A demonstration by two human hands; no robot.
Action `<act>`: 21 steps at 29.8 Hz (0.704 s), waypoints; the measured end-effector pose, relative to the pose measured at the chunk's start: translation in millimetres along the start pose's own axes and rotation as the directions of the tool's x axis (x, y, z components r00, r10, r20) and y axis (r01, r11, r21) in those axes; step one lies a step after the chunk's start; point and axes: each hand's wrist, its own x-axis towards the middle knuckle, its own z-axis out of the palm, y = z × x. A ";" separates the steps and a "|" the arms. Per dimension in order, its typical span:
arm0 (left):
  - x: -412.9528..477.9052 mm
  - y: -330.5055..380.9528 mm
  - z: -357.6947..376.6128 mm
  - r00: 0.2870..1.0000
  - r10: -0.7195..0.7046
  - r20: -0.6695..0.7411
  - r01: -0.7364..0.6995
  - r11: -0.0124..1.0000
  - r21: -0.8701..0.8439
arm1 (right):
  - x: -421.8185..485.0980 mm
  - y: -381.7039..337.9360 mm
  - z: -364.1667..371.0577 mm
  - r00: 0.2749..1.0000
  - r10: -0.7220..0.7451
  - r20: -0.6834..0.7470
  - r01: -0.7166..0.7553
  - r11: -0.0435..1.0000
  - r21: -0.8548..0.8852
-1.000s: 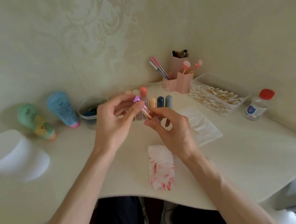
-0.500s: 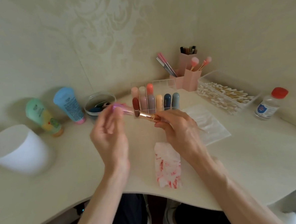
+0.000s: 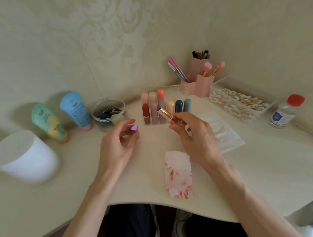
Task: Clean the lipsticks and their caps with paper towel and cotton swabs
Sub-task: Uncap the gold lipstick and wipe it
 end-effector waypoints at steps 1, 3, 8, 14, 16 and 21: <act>-0.4 -1.3 0.9 1.000 0.005 -0.003 -0.005 1.000 0.023 | -0.7 -1.5 0.0 1.000 -0.004 0.018 0.003 1.000 0.013; -1.5 0.1 -0.1 0.999 0.025 -0.026 -0.022 0.996 0.087 | -1.1 -4.3 0.3 0.999 0.006 0.054 -0.008 0.999 0.046; -9.7 23.1 -2.4 0.963 0.227 -0.148 -0.232 0.973 -0.018 | -2.3 -7.8 1.3 0.998 0.005 0.067 -0.015 0.989 0.147; -9.8 42.4 11.5 0.995 0.077 -0.071 -0.100 0.891 -0.443 | -4.7 -7.8 5.1 0.990 -0.093 0.104 0.079 0.987 0.137; -11.1 39.1 11.9 0.994 0.078 -0.072 -0.102 0.884 -0.456 | -4.1 -5.9 6.6 0.985 -0.105 0.140 0.085 0.986 0.143; -12.7 32.6 10.5 0.996 -0.018 -0.084 -0.032 0.829 -0.559 | -0.3 -8.5 3.2 0.971 -0.083 0.225 -0.020 0.907 0.422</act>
